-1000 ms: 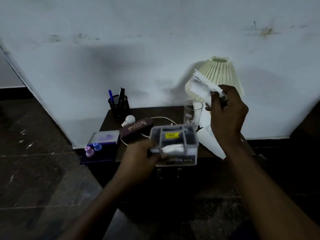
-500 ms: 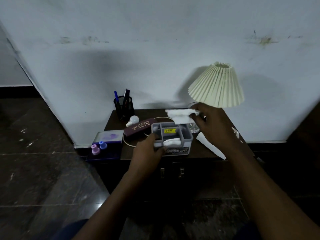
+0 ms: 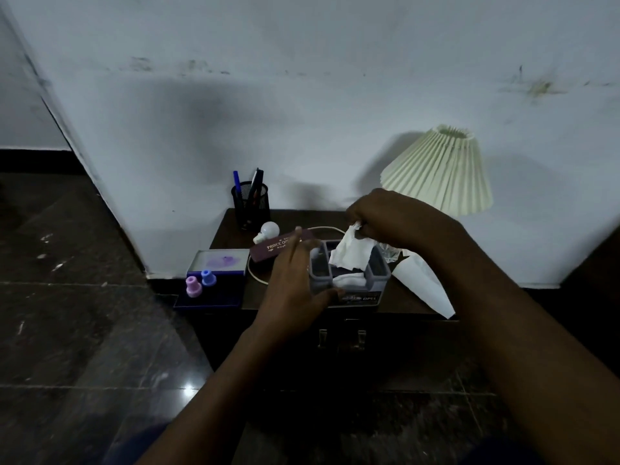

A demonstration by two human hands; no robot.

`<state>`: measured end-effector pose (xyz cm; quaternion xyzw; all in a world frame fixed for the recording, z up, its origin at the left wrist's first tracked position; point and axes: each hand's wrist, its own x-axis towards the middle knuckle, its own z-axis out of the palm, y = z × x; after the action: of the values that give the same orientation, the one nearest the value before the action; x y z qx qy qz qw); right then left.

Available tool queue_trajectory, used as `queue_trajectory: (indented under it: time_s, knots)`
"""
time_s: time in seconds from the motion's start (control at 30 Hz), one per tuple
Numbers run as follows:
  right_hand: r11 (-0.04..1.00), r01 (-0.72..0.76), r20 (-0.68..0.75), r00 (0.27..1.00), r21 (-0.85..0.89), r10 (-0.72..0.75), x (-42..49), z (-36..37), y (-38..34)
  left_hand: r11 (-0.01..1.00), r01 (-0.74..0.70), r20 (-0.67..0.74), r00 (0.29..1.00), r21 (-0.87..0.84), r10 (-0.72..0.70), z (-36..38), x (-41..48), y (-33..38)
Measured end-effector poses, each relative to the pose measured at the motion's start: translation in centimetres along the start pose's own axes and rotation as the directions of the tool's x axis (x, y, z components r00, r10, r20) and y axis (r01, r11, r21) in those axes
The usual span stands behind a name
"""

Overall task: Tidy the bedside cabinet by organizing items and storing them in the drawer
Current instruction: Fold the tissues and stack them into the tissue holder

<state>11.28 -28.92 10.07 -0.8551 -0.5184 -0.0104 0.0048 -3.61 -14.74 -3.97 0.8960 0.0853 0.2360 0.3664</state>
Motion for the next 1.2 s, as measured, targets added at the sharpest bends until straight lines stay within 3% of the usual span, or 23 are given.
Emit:
queue_trajectory:
  time_s: [0.4, 0.53, 0.63, 0.8, 0.97, 1.2]
  knots:
    - [0.959, 0.120, 0.012, 0.993, -0.258, -0.121, 3.2, 3.1, -0.8, 0.994, 0.017, -0.019, 1.000, -0.108, -0.019, 0.5, 0.6, -0.6]
    - [0.965, 0.141, 0.072, 0.989, -0.220, -0.128, 3.5, 3.6, -1.2, 0.990, 0.008, -0.020, 1.000, -0.143, -0.011, 0.4, 0.6, -0.5]
    - [0.988, 0.123, 0.107, 0.988, -0.095, -0.112, 3.4, 3.3, -1.0, 0.979, 0.022, -0.036, 0.999, -0.202, -0.030, 0.3, 0.5, -0.5]
    - [0.992, 0.115, 0.047, 0.992, -0.047, -0.113, 2.9, 4.2, -1.0, 0.973, -0.002, -0.056, 0.998, -0.233, -0.011, 0.1, 0.4, 0.0]
    - [0.992, 0.107, -0.069, 0.992, 0.064, -0.102, 2.7, 5.0, -0.3, 0.986, -0.071, -0.044, 0.997, -0.149, 0.066, 0.0, 0.4, 0.3]
    - [0.990, 0.112, 0.030, 0.993, 0.089, -0.115, 2.2, 4.9, 0.3, 0.991, -0.095, 0.021, 0.995, -0.096, 0.098, 0.4, -0.1, 0.7]
